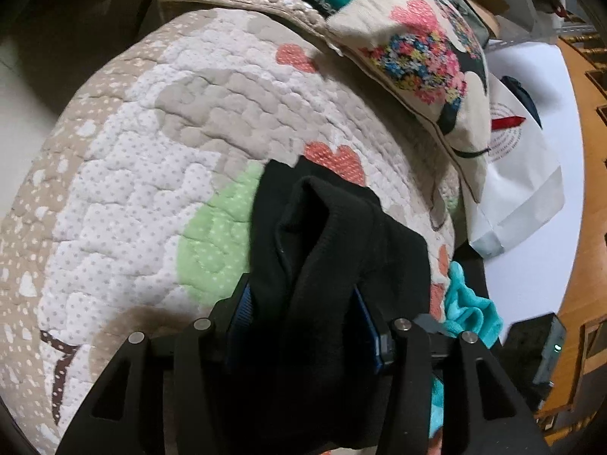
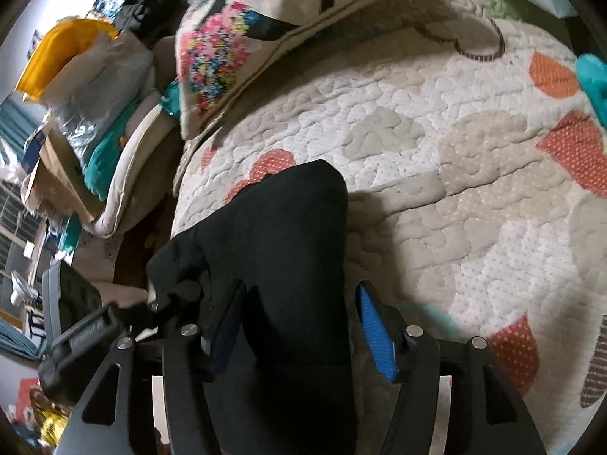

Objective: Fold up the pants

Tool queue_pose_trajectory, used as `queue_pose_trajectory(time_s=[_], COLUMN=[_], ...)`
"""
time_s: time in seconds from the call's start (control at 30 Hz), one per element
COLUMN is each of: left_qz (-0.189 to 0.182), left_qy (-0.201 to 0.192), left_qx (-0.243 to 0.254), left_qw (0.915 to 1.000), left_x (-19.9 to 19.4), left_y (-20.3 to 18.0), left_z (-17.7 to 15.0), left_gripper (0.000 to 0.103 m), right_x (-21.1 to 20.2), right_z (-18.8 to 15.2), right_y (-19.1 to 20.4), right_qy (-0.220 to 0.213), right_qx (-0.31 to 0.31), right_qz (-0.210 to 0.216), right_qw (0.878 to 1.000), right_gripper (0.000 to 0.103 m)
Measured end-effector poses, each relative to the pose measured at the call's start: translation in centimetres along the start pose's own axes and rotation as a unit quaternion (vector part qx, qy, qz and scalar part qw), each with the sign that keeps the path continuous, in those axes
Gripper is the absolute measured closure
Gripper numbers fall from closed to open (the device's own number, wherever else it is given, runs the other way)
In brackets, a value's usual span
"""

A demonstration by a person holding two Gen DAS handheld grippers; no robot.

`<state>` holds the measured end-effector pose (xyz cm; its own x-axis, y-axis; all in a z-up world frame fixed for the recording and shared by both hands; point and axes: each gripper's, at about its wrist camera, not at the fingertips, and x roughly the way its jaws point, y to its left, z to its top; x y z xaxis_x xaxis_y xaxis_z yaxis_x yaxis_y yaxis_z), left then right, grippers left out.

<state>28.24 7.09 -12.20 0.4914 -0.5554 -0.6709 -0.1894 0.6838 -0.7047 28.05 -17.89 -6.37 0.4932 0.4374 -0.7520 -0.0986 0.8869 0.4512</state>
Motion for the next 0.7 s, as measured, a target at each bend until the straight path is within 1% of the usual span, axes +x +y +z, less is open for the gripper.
queue_pose_trajectory(time_s=[0.03, 0.13, 0.27, 0.33, 0.43, 0.47, 0.53, 0.63, 0.7], left_qz=[0.002, -0.01, -0.04, -0.044, -0.029, -0.023, -0.022, -0.03, -0.035], left_qy=[0.0, 0.003, 0.007, 0.008, 0.006, 0.004, 0.003, 0.006, 0.007], left_qx=[-0.001, -0.02, -0.072, -0.081, -0.069, -0.066, -0.07, -0.083, -0.09], left_qw=[1.0, 0.9997, 0.9965, 0.9957, 0.9972, 0.9976, 0.9973, 0.996, 0.9953], left_x=[0.1, 0.0, -0.2, -0.3, -0.4, -0.5, -0.7, -0.7, -0.7], left_y=[0.2, 0.9, 2.6, 2.9, 2.4, 2.3, 2.4, 2.9, 3.2], left_z=[0.0, 0.2, 0.6, 0.7, 0.6, 0.6, 0.6, 0.6, 0.6], left_gripper=[0.051, 0.051, 0.052, 0.052, 0.052, 0.052, 0.052, 0.051, 0.051], right_x=[-0.2, -0.5, 0.1, 0.9, 2.0, 2.1, 1.2, -1.3, -2.7], right_z=[0.1, 0.8, 2.0, 2.5, 2.4, 2.2, 1.2, -1.3, -3.3], right_y=[0.3, 1.2, 2.7, 3.7, 4.6, 4.9, 5.1, 4.6, 3.9], right_qy=[-0.005, -0.019, -0.03, -0.031, -0.025, -0.026, -0.036, -0.051, -0.054], right_qx=[-0.003, -0.008, -0.018, -0.036, -0.072, -0.082, -0.094, -0.091, -0.079], right_qz=[-0.002, -0.009, -0.03, -0.054, -0.095, -0.103, -0.104, -0.088, -0.082], right_qw=[1.0, 1.0, 0.999, 0.997, 0.993, 0.991, 0.989, 0.991, 0.992], right_gripper=[0.038, 0.038, 0.036, 0.033, 0.033, 0.033, 0.033, 0.032, 0.031])
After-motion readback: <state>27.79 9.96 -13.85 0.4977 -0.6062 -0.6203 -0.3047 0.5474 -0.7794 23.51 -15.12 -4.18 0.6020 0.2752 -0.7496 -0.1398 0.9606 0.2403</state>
